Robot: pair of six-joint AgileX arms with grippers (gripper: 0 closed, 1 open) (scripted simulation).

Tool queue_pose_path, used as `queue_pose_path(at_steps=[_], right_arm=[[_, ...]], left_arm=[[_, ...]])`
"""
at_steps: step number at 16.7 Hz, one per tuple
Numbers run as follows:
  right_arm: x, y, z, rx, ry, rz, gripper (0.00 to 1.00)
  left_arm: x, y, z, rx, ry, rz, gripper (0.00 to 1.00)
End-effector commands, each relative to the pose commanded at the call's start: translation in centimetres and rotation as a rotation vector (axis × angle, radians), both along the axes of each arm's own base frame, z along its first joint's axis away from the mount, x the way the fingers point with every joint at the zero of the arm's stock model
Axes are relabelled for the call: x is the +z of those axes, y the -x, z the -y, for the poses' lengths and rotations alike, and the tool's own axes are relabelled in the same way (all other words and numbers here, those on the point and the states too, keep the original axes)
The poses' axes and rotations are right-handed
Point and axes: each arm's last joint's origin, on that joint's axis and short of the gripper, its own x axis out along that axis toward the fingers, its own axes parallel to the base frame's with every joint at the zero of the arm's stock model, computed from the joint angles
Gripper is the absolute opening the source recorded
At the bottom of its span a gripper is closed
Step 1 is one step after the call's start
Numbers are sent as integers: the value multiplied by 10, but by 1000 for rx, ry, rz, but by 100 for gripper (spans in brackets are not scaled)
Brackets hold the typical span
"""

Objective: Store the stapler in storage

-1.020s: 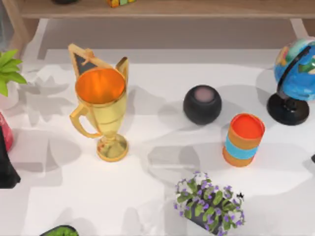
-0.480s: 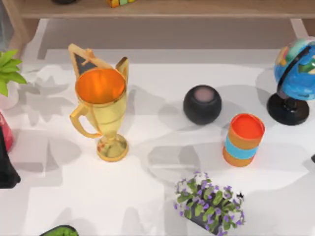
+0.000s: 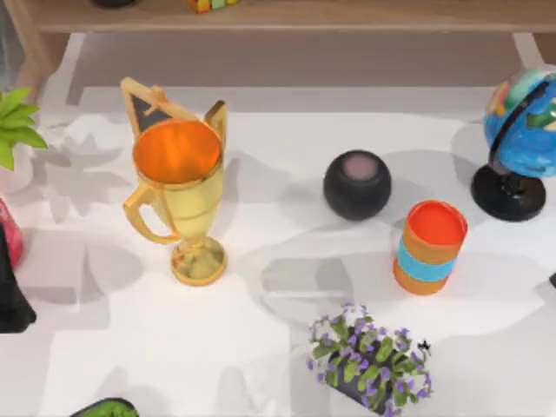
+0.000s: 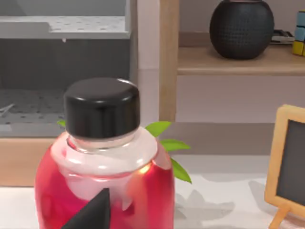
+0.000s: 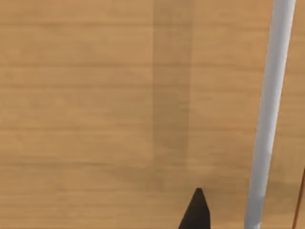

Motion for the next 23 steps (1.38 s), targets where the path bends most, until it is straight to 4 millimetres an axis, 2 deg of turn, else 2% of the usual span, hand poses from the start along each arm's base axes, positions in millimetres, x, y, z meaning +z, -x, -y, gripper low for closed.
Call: queue_pose_path(at_steps=[3, 4, 14, 16, 20, 23], right_arm=[[0, 0, 0, 0, 0, 0, 2], [0, 0, 0, 0, 0, 0, 0], [0, 4, 2, -3, -3, -2, 0], [-1, 17, 1, 1, -5, -5, 0], [-3, 54, 0, -2, -5, -10, 0], [-1, 64, 1, -4, -4, -4, 0]], left_arm=[[0, 0, 0, 0, 0, 0, 100], [0, 0, 0, 0, 0, 0, 100], [0, 0, 0, 0, 0, 0, 100], [0, 0, 0, 0, 0, 0, 100], [0, 0, 0, 0, 0, 0, 100], [0, 0, 0, 0, 0, 0, 100]])
